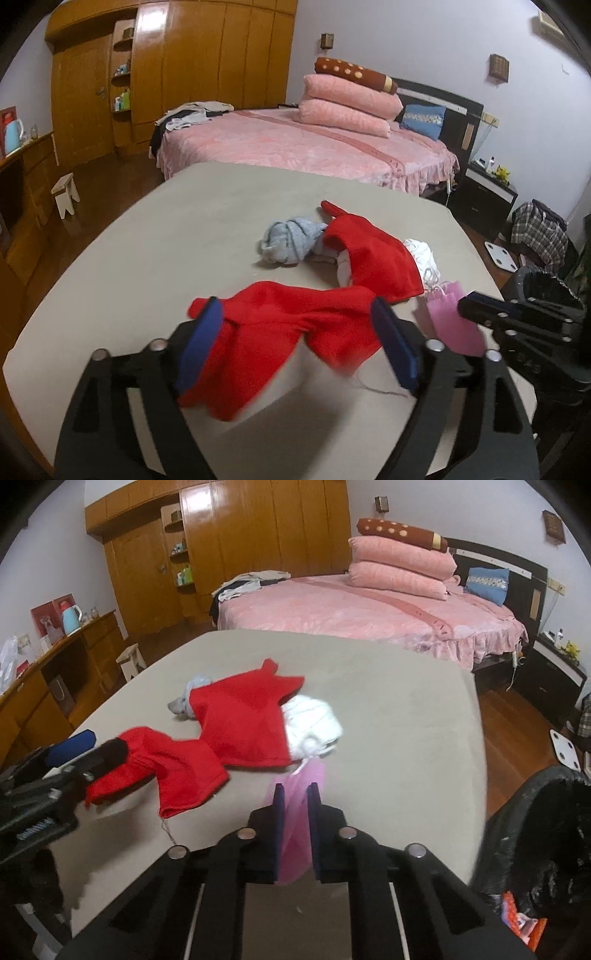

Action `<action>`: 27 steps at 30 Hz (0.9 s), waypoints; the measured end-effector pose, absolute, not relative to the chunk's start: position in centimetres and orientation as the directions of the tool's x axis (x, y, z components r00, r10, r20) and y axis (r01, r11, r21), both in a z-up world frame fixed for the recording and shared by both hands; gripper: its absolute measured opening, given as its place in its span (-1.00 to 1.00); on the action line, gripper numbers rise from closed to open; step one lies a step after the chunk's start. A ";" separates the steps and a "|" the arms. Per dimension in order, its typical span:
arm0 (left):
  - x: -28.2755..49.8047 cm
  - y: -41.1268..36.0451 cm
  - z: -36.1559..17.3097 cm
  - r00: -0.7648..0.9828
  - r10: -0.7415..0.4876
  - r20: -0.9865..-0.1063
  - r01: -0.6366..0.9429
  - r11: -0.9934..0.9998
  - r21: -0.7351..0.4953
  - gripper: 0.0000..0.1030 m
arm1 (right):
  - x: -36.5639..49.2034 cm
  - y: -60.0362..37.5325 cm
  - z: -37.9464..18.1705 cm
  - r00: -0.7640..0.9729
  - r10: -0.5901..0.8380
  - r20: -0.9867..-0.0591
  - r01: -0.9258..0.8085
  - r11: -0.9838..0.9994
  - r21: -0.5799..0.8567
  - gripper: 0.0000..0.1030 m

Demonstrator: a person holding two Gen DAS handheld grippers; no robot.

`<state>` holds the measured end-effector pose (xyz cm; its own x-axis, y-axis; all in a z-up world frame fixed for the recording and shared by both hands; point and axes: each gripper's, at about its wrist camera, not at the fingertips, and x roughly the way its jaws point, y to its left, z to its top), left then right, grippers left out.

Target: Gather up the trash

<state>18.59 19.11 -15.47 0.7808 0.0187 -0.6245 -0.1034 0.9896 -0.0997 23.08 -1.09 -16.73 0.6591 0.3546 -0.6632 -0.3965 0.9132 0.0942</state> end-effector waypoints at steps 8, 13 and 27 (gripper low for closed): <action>21.8 18.3 -17.7 0.715 -0.030 -0.699 -0.080 0.989 -0.124 0.19 | 23.0 -1.3 -16.0 0.688 0.336 -0.643 -0.413 0.910 0.033 -0.76; 22.7 18.6 -18.7 0.680 -0.084 -0.729 -0.058 0.984 -0.168 -0.65 | 23.3 -1.5 -16.9 0.661 0.342 -0.668 -0.403 0.913 0.069 -0.59; 20.0 18.9 -16.9 0.740 -0.070 -0.669 -0.048 0.986 -0.157 -0.95 | 24.6 -1.5 -19.5 0.608 0.280 -0.743 -0.350 0.935 0.066 0.20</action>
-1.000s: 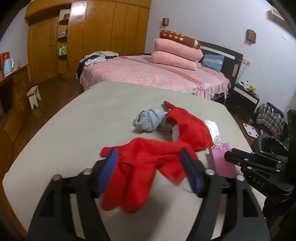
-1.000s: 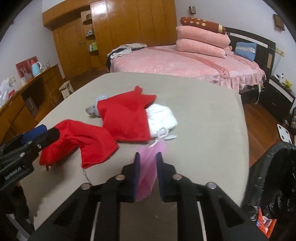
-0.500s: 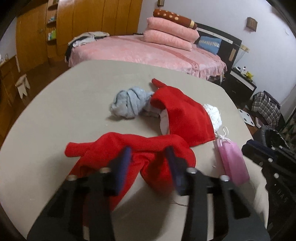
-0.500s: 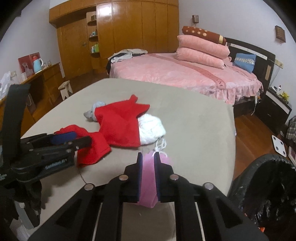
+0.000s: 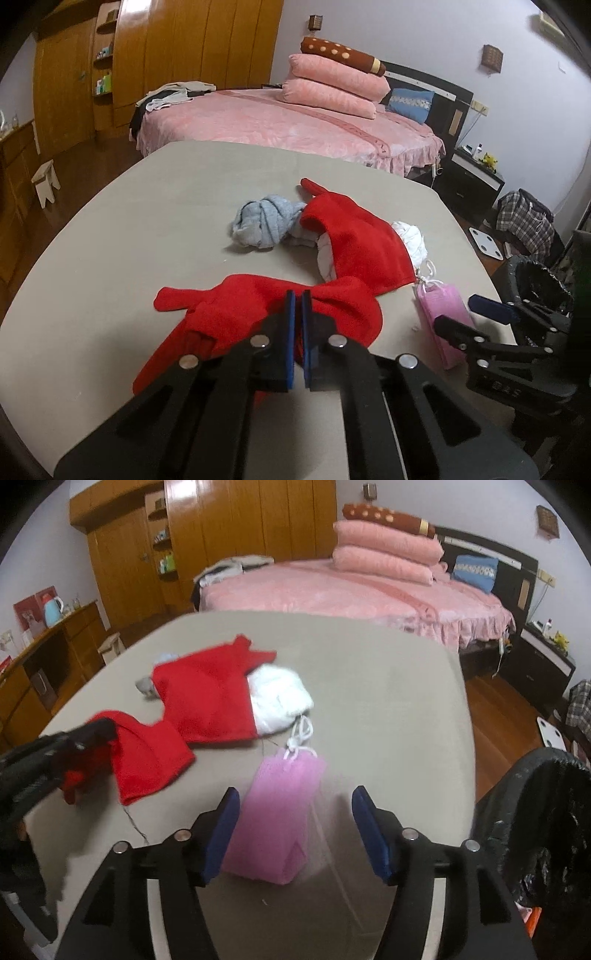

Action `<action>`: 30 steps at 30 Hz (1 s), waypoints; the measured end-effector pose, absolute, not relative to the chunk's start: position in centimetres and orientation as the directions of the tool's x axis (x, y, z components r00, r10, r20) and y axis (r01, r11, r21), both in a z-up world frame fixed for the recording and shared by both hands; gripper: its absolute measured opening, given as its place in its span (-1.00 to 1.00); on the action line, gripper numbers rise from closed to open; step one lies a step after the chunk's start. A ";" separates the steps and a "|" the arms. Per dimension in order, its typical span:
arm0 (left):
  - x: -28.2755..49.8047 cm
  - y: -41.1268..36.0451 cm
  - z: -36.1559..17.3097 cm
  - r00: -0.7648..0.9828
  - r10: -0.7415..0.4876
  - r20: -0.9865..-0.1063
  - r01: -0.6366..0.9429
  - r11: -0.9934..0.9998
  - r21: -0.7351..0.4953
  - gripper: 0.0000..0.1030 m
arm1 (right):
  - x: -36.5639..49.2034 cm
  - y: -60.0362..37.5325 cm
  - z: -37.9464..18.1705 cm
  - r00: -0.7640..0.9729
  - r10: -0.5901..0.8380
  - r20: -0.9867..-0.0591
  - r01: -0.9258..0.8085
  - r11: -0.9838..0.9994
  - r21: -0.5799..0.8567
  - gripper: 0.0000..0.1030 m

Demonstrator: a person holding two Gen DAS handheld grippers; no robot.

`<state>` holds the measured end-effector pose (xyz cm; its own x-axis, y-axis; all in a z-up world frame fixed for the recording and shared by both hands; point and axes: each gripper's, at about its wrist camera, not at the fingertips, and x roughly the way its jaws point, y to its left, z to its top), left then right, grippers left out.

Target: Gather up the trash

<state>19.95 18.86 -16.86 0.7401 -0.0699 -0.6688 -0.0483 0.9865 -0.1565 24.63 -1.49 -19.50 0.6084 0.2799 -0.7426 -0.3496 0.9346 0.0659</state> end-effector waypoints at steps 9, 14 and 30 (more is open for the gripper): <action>20.5 18.8 -16.6 0.745 -0.067 -0.663 -0.059 0.984 -0.166 0.06 | 24.0 -1.5 -19.4 0.601 0.313 -0.735 -0.377 0.922 0.085 -0.67; 21.7 18.1 -17.5 0.715 -0.087 -0.694 -0.046 0.984 -0.171 0.31 | 23.8 -1.8 -18.3 0.635 0.300 -0.712 -0.374 0.926 0.057 -0.67; 23.0 18.4 -19.0 0.678 -0.089 -0.729 -0.113 0.968 -0.223 -0.83 | 23.7 -3.5 -16.2 0.663 0.312 -0.681 -0.357 0.931 0.079 -0.67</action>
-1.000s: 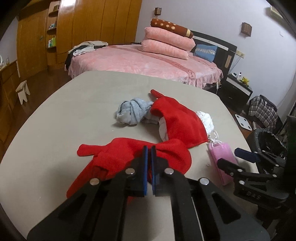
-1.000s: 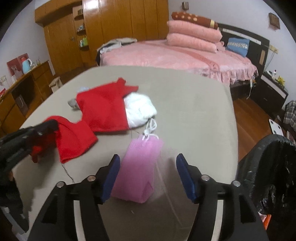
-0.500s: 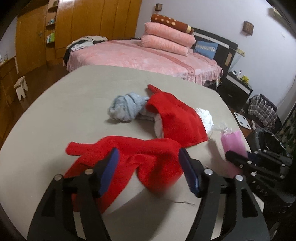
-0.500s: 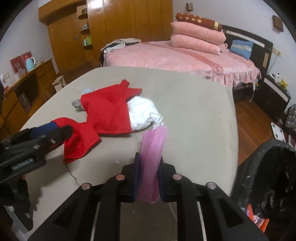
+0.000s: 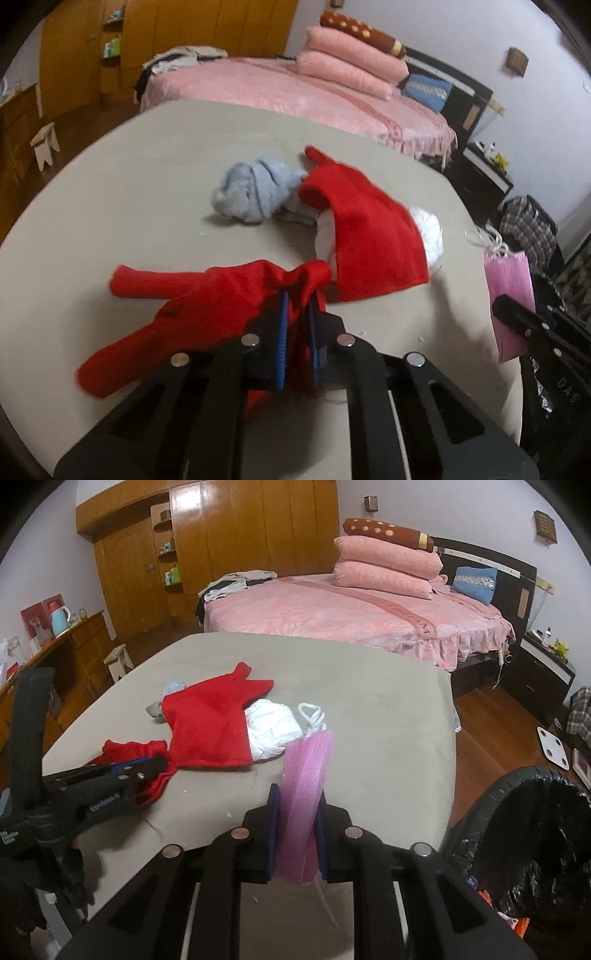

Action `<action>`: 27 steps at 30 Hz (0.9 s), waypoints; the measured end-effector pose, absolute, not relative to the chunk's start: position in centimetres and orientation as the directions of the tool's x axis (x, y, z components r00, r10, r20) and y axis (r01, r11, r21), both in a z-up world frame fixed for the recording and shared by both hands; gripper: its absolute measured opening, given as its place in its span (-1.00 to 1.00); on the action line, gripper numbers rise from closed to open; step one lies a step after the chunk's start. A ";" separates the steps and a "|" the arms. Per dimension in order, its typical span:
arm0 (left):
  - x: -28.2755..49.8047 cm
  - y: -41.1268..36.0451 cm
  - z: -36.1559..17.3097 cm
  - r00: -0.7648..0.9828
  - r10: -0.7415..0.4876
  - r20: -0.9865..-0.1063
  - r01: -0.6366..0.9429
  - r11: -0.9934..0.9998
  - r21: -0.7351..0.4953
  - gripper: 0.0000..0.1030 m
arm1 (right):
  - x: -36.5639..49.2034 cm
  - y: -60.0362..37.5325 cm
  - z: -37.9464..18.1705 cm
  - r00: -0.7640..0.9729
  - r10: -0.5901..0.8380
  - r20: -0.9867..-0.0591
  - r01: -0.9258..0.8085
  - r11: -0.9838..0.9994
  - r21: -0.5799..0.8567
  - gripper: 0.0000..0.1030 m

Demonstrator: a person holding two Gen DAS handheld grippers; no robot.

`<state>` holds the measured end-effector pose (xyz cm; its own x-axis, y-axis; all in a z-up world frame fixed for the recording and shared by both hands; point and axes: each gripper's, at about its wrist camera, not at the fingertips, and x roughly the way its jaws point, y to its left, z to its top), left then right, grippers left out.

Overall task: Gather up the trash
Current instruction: 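Carry the red glove and pink mesh bag over the bin and open both tools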

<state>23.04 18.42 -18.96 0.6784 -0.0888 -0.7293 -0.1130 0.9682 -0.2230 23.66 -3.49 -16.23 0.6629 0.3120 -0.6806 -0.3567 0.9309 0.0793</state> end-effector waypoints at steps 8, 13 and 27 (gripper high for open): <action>19.7 17.5 -14.5 0.764 -0.048 -0.643 -0.083 0.982 -0.172 -0.83 | 22.6 -4.6 -14.3 0.689 0.331 -0.645 -0.357 0.929 0.095 -0.67; 18.3 16.3 -12.1 0.792 -0.062 -0.608 -0.052 0.984 -0.168 -0.83 | 21.7 -5.4 -12.5 0.710 0.343 -0.615 -0.362 0.927 0.099 -0.67; 16.9 9.0 -7.4 0.832 -0.176 -0.526 0.100 0.980 -0.171 -0.83 | 18.1 -11.5 -7.8 0.781 0.313 -0.540 -0.308 0.946 0.103 -0.67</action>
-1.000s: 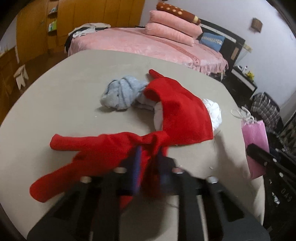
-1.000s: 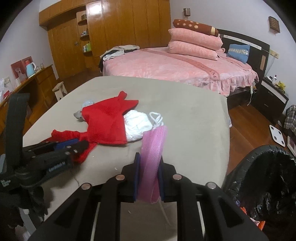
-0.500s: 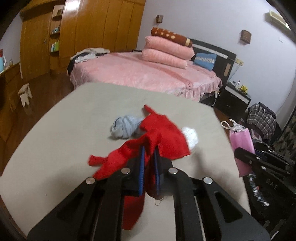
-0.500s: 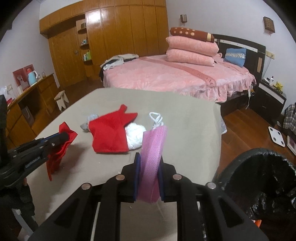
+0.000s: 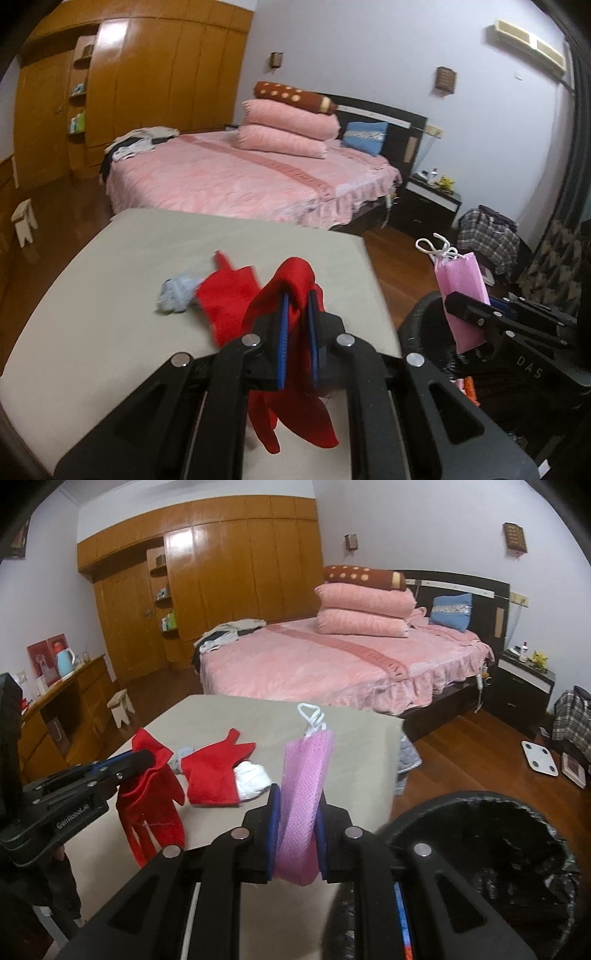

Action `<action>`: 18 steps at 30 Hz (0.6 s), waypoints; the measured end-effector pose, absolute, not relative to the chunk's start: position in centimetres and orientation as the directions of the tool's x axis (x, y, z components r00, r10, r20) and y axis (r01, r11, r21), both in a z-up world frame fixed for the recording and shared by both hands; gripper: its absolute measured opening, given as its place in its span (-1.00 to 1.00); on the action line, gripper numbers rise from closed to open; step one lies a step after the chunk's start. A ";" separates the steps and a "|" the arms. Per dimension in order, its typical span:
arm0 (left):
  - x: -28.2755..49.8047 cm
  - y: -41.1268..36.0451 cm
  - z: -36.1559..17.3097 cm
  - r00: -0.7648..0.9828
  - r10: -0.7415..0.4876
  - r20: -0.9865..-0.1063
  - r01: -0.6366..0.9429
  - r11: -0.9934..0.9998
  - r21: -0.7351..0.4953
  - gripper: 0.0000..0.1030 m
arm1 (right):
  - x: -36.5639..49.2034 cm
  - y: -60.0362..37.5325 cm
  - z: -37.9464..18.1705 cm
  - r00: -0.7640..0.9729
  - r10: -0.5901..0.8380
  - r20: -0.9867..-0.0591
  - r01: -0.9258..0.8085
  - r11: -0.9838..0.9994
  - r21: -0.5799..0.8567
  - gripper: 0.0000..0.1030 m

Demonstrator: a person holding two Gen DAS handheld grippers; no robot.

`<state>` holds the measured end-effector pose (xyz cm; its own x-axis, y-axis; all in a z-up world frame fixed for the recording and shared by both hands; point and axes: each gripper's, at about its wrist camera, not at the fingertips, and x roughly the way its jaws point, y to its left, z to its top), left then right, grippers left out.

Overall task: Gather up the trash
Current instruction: 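Carry the red glove and pink mesh bag over the bin and open both tools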

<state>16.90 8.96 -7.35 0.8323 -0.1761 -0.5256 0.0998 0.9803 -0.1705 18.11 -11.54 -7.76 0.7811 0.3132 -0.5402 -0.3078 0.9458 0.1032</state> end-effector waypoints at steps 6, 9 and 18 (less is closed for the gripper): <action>16.8 4.4 -6.4 0.828 -0.253 -0.501 0.190 0.966 -0.174 -0.83 | 16.6 -15.8 -6.9 0.814 0.250 -0.525 -0.237 0.967 0.093 -0.67; 16.9 1.8 -6.2 0.817 -0.298 -0.494 0.242 0.954 -0.174 -0.83 | 16.0 -18.1 -6.8 0.826 0.210 -0.523 -0.196 0.977 0.083 -0.67; 17.3 -5.7 -6.7 0.760 -0.438 -0.480 0.392 0.898 -0.198 -0.82 | 14.6 -25.0 -7.3 0.840 0.075 -0.537 -0.055 0.997 0.053 -0.67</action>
<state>17.31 -5.73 -6.68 0.7604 -0.4377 -0.4798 0.3919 0.8984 -0.1984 14.59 -24.98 -7.29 0.8399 0.0748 -0.5375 -0.0546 0.9971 0.0535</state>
